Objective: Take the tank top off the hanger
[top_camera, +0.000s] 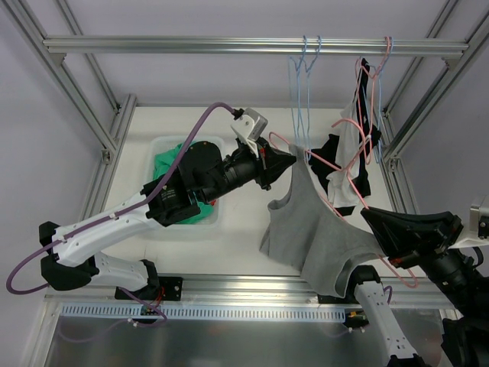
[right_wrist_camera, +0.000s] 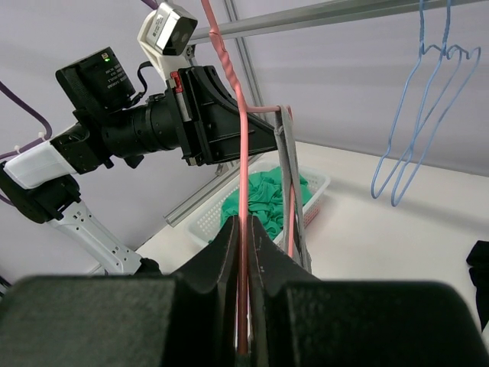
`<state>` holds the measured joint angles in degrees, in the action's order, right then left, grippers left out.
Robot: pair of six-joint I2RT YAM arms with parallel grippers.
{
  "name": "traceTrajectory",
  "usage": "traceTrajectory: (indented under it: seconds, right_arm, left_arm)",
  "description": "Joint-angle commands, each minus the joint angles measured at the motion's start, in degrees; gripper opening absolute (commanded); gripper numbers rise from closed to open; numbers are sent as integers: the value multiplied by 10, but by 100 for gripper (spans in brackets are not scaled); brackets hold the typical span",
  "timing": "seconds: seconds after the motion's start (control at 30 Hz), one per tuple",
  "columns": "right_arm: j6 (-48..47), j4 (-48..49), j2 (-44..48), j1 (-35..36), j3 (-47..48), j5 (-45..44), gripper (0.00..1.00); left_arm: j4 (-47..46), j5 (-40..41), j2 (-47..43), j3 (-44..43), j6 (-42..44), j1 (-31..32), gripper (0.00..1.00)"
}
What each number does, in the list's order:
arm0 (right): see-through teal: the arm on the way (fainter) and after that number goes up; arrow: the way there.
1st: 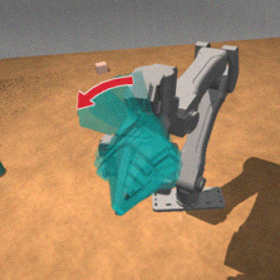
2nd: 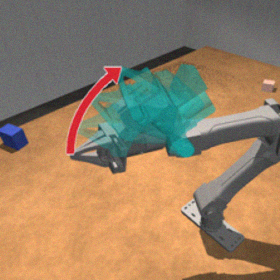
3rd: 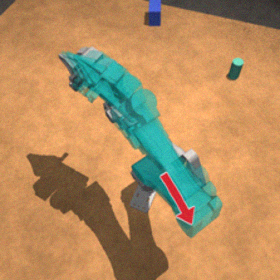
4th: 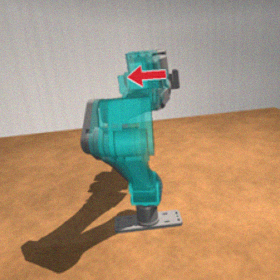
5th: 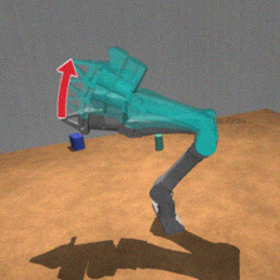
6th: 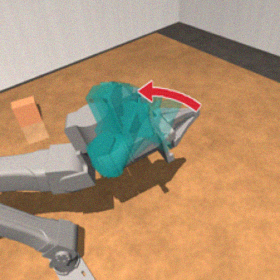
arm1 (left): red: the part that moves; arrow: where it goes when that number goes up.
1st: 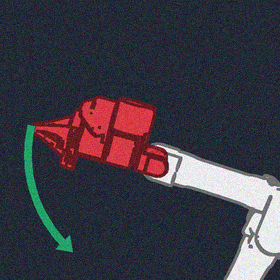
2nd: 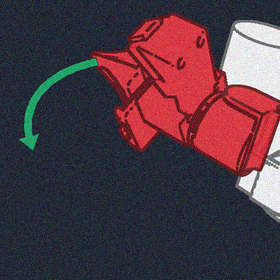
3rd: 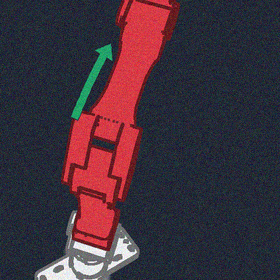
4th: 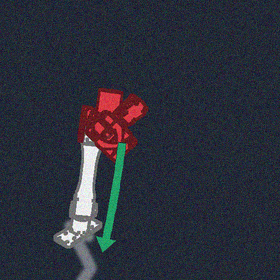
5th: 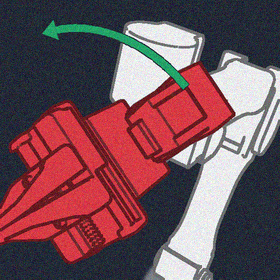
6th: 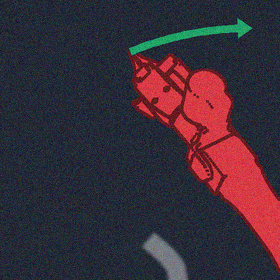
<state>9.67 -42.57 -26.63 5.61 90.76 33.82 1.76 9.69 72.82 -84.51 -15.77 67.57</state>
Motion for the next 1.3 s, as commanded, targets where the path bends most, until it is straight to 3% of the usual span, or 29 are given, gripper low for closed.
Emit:
traceTrajectory:
  seconds: [0.0, 0.17, 0.5, 0.7, 0.93, 1.07, 1.17, 1.2, 1.23, 1.27]
  right_arm:
    - [3, 50, 7, 3, -2, -6, 0]
    - [-5, 51, 11, 3, -17, -16, 0]
    - [-19, 51, 42, 3, -77, -3, 0]
    - [-11, 63, 46, 10, -66, 30, 0]
    - [38, 168, 75, 31, -73, 19, 0]
    - [52, 213, 92, 41, -89, -43, 0]
    - [53, 241, 98, 43, -106, -84, 0]
    - [55, 260, 101, 43, -115, -96, 0]
    - [61, 291, 105, 43, -130, -106, 0]
    - [79, 385, 109, 43, -152, -111, 0]
  left_arm:
    - [-36, 21, -6, -18, 3, 5, 0]
    - [-46, 35, -14, -6, -2, 5, 0]
    - [-51, 325, -100, 81, -36, 5, 0]
    - [-49, 405, -117, 100, -33, 5, 0]
    - [-26, 399, -104, 98, -42, 5, 0]
    - [-20, 360, -103, 99, -50, 0, 0]
    - [-20, 290, -109, 107, -51, -1, 0]
    - [-29, 228, -110, 109, -44, -2, 0]
    - [-43, 182, -112, 115, -17, -2, 0]
    - [-60, 125, -114, 123, -3, -2, 0]
